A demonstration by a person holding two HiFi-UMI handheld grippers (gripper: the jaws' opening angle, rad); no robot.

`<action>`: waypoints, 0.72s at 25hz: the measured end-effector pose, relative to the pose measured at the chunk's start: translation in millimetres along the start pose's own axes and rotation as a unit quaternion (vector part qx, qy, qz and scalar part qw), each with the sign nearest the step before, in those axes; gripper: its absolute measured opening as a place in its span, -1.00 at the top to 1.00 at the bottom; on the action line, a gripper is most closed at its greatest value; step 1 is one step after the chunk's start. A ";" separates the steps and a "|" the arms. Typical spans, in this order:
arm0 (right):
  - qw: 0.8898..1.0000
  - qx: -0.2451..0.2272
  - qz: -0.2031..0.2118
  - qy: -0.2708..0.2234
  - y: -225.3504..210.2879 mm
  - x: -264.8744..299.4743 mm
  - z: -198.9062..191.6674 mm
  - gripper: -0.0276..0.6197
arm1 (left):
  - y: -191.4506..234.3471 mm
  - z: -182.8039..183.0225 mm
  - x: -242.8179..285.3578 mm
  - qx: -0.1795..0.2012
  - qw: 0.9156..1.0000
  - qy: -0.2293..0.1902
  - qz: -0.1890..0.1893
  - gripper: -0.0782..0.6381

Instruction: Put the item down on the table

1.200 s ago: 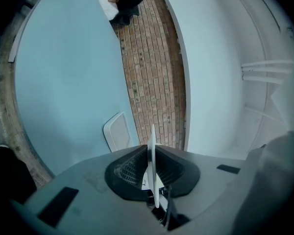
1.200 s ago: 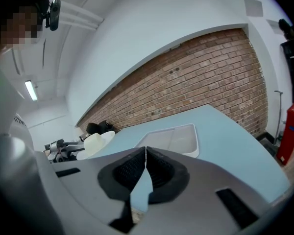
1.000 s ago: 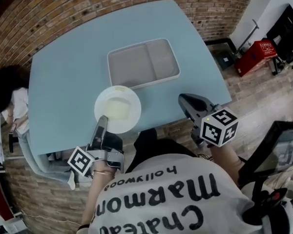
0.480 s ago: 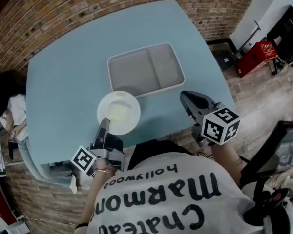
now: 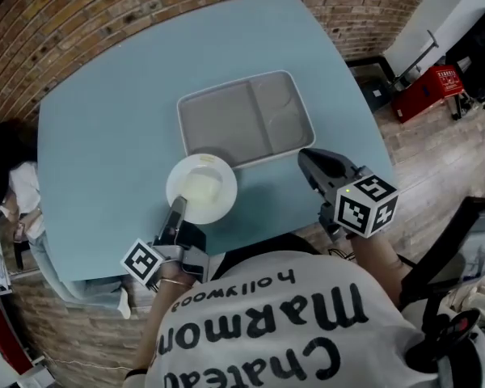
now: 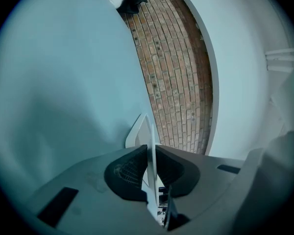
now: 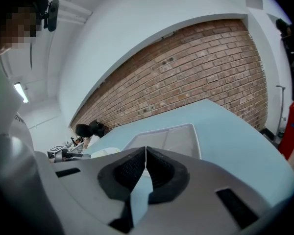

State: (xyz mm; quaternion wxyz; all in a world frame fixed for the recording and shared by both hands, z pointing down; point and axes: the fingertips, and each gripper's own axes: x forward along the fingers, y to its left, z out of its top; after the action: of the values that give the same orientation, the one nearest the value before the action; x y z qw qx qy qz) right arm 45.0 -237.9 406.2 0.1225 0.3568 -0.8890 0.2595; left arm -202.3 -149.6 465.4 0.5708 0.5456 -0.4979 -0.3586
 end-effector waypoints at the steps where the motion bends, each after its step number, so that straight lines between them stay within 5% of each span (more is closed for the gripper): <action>1: 1.000 0.001 0.001 0.001 -0.7 3.8 1.2 0.88 | 0.3 1.6 3.0 -0.004 1.000 0.002 0.000 0.70; 18: 1.000 0.022 0.013 0.015 3.1 42.5 -5.5 0.88 | 24.7 19.2 30.7 -0.009 0.997 0.021 0.069 0.70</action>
State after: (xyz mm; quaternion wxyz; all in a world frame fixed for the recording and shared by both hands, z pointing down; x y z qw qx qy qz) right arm 12.6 -257.2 426.8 0.1242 0.3436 -0.8860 0.2855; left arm -216.5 -180.4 493.2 0.6099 0.5120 -0.5188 -0.3111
